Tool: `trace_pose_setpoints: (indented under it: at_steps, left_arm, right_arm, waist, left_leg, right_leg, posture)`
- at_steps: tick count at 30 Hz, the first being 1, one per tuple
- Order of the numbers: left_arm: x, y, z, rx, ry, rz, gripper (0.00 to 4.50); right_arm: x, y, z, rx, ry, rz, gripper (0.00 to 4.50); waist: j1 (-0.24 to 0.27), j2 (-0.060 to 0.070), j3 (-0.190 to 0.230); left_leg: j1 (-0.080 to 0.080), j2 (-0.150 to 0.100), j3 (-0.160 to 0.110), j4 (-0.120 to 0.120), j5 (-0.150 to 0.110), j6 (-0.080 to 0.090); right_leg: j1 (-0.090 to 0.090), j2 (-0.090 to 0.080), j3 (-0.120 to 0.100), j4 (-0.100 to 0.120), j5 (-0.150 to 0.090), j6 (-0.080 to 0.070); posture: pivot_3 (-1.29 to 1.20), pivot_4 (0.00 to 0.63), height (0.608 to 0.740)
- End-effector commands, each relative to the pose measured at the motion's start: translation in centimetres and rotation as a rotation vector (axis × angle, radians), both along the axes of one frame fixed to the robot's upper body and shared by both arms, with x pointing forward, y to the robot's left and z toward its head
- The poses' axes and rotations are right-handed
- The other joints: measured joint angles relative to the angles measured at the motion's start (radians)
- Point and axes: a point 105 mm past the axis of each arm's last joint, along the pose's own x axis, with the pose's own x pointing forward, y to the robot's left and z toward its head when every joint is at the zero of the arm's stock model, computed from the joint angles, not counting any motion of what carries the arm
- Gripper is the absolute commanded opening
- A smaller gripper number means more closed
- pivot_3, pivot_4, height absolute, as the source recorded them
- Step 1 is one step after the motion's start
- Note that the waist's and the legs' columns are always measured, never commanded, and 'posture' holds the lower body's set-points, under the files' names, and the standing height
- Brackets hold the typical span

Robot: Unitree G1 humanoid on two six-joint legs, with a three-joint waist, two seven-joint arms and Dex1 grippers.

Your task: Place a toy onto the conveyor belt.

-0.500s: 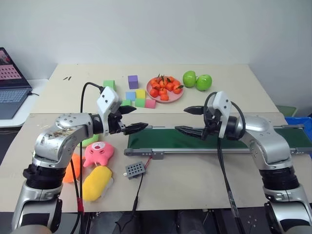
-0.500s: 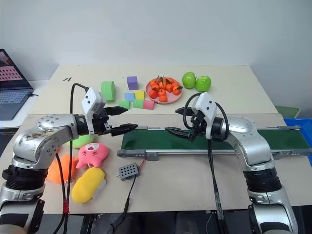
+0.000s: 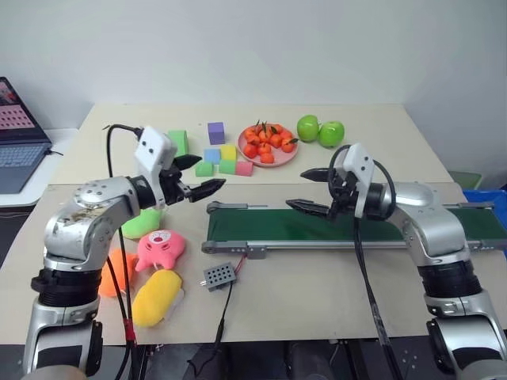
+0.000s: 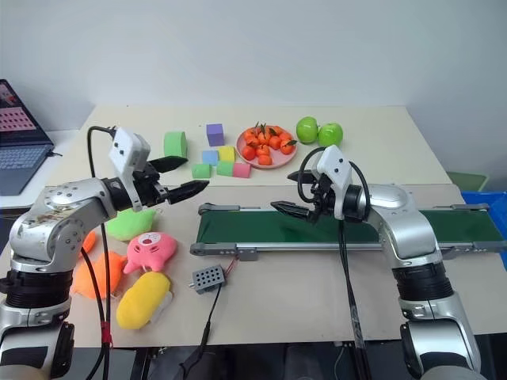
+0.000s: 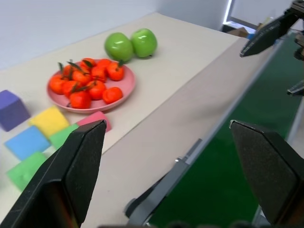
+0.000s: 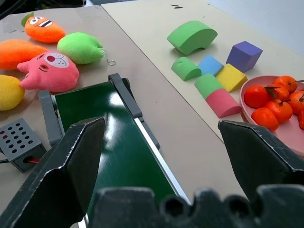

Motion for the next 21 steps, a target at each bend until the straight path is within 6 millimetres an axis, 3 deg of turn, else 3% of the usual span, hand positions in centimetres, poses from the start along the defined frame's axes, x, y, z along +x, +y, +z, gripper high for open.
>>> trace_pose_setpoints:
  at_steps: [1,3,5,11,16,21]
  left_arm:
    - [-0.1,5.2,1.3,-0.070,-0.013,0.193,4.44]
    - [-0.5,7.8,1.5,-0.104,-0.034,0.287,4.44]
    - [-1.3,11.6,1.1,-0.084,-0.073,0.463,4.44]
    - [-5.9,19.8,-0.8,0.006,-0.155,0.798,4.44]
    - [-8.7,22.6,-3.4,0.065,-0.113,0.911,4.44]
    - [-10.2,24.6,-6.4,0.060,-0.025,0.979,4.44]
  right_arm:
    - [0.4,0.5,1.3,-0.002,-0.064,0.033,4.50]
    - [0.5,0.9,1.3,-0.001,-0.064,0.055,4.50]
    - [0.7,1.4,1.2,-0.004,-0.059,0.080,4.50]
    - [0.4,2.6,1.6,-0.008,-0.017,0.200,4.50]
    - [-1.2,3.9,3.1,0.024,-0.007,0.355,4.50]
    - [-1.9,5.3,3.9,0.001,-0.032,0.454,4.50]
  waist:
    - [-0.009,0.000,0.000]
    - [-0.017,0.000,0.000]
    - [-0.022,0.000,0.000]
    - [-0.021,0.000,0.000]
    - [-0.010,0.000,0.000]
    - [-0.009,0.000,0.000]
  left_leg:
    - [0.000,0.000,0.000,0.000,0.000,0.000]
    - [0.000,0.000,0.000,-0.001,0.000,0.000]
    - [0.000,0.000,-0.001,-0.001,0.000,-0.001]
    - [0.001,0.001,-0.001,-0.002,0.003,-0.006]
    - [0.001,0.001,-0.001,-0.002,0.002,-0.004]
    - [0.001,0.002,-0.001,-0.002,0.000,-0.001]
  right_leg:
    - [0.000,0.000,0.000,0.000,0.000,0.000]
    - [0.000,0.000,0.000,0.000,0.000,0.000]
    - [0.000,0.000,0.000,0.000,0.000,0.000]
    - [-0.003,0.000,0.000,0.000,0.000,0.000]
    - [-0.002,0.000,-0.001,0.000,0.000,0.000]
    - [-0.002,0.000,-0.001,0.001,0.000,-0.001]
  posture:
    - [0.00,0.150,0.738]
    - [0.00,0.150,0.738]
    - [0.00,0.150,0.738]
    - [0.00,0.150,0.738]
    - [0.00,0.150,0.738]
    - [0.00,0.150,0.738]
